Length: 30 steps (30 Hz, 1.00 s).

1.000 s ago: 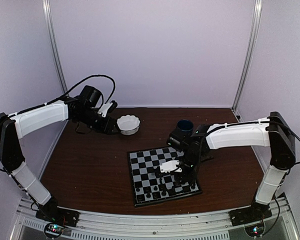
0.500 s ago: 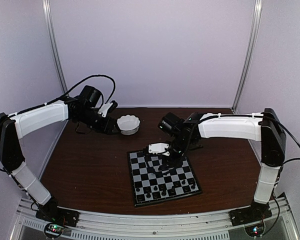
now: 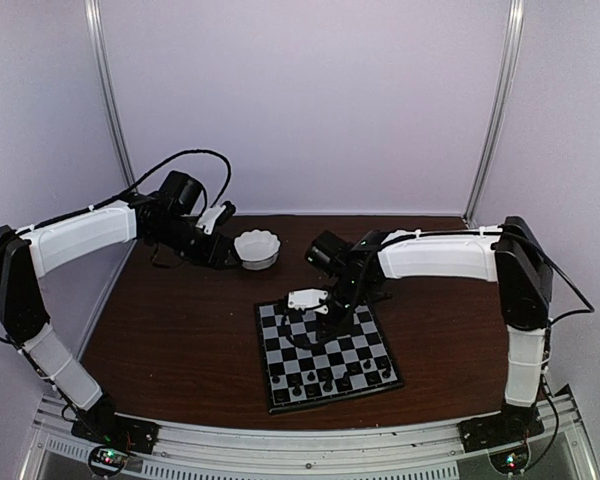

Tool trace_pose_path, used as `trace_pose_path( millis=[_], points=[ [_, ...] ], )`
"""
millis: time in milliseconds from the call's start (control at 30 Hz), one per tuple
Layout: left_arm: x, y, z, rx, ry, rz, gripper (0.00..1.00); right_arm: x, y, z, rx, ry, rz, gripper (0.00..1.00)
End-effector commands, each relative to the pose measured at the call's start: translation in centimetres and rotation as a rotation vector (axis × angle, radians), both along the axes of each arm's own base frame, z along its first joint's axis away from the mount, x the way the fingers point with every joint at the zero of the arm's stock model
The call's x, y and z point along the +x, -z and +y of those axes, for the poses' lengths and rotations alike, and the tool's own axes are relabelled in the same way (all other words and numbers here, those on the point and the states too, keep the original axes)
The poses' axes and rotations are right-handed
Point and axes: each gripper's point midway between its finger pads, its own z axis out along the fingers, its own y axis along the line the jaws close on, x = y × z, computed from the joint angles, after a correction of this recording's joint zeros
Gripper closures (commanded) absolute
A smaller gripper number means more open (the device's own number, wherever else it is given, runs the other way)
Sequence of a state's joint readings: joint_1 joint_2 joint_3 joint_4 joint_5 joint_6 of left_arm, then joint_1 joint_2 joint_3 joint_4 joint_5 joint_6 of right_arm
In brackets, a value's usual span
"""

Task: Set up the chess pieces on the board
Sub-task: Pick up the pawn from the chessboard.

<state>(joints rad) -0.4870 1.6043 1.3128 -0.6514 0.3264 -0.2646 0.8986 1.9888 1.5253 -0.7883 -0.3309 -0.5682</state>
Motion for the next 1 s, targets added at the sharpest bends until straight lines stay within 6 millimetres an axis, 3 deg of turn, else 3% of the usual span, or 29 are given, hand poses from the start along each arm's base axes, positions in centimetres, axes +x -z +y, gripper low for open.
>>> trace_pose_path(
  millis=[0,300,633,800,967],
  points=[
    [0.2,-1.9,-0.4,-0.043,0.007,-0.045,0.44,1.1,0.3,0.3,-0.006,0.029,-0.018,0.73],
    [0.1,-2.0,-0.5,-0.05,0.012,-0.041,0.44,1.4,0.7,0.5,-0.01,0.037,-0.009,0.82],
    [0.1,-1.9,-0.6,-0.054,0.016,-0.038,0.43,1.8,1.5,0.6,-0.029,0.05,-0.011,0.85],
    [0.1,-1.9,-0.6,-0.053,0.015,-0.037,0.43,1.6,0.6,0.6,-0.01,0.048,-0.011,0.94],
    [0.1,-1.7,-0.7,-0.054,0.018,-0.031,0.43,1.1,-0.6,0.0,0.001,0.041,-0.017,0.98]
  ],
)
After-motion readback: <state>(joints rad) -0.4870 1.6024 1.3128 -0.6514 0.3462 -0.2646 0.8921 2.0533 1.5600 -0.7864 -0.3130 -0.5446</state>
